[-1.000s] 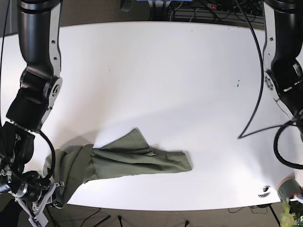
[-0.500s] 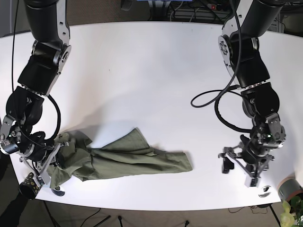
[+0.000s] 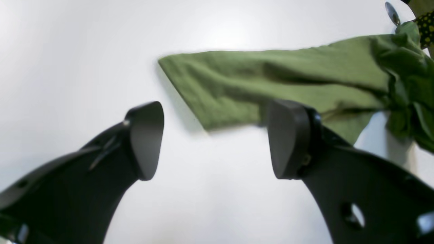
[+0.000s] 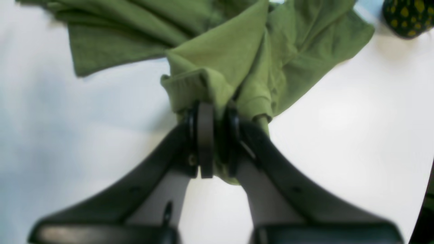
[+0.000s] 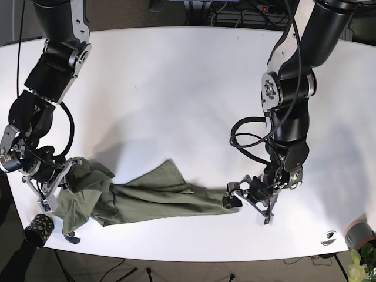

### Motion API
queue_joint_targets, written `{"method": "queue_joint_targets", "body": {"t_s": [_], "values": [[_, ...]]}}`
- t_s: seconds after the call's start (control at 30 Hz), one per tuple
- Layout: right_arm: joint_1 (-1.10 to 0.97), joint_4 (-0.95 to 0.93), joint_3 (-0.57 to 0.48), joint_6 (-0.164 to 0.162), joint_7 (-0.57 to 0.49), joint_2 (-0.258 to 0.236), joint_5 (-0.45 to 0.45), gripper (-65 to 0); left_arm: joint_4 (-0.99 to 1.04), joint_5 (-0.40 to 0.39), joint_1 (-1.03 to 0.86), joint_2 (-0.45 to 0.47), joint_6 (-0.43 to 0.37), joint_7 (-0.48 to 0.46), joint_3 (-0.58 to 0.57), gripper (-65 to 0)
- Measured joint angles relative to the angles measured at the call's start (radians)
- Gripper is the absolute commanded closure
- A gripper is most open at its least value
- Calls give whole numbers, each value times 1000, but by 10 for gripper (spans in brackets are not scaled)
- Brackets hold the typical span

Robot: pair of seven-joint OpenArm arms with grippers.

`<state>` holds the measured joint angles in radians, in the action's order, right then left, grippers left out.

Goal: Fold the T-shirt properly
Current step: 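Release the T-shirt with the left gripper and drag it with the right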

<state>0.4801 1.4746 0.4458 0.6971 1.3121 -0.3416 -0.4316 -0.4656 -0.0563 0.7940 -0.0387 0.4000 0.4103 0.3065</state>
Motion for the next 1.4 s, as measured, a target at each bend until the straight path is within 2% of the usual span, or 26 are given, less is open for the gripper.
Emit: {"method": "queue_joint_targets", "body": {"t_s": [0.13, 0.23, 0.5, 0.7, 0.8, 0.87, 1.0, 1.03, 1.13, 1.4], "values": [[-26, 48, 0, 0, 1, 1, -2, 0, 171, 0, 24, -2, -103, -128, 0, -450], [-52, 68, 1, 0, -3, 1, -2, 0, 217, -4, 19, -2, -124, -207, 0, -450], [-117, 121, -3, 0, -5, 45, -6, 0, 212, -16, -2, -40, -125, -243, -175, -444], [-166, 195, -2, -1, 0, 54, 8, 0, 198, -19, -5, -32, -111, -219, -179, -444], [-229, 304, -5, 0, -3, 60, 5, 0, 104, -14, -31, -2, -130, -128, -179, -444], [-284, 379, -4, 3, -6, 61, -16, 0, 16, -16, -61, 20, -131, -97, -178, -444], [-389, 472, -5, 2, 1, 77, -3, 0, -185, -14, -124, 40, -132, -45, -178, -444], [-420, 494, -4, -1, 1, 87, -15, 0, -241, -11, -134, 37, -131, -13, -179, -446], [-530, 514, -8, 0, 9, 119, -127, 0, -340, -11, -150, 23, -124, 29, -183, -446], [-765, 525, 13, 0, 30, 133, -295, 0, -391, -11, -166, 8, -120, 51, -184, -446]]}}
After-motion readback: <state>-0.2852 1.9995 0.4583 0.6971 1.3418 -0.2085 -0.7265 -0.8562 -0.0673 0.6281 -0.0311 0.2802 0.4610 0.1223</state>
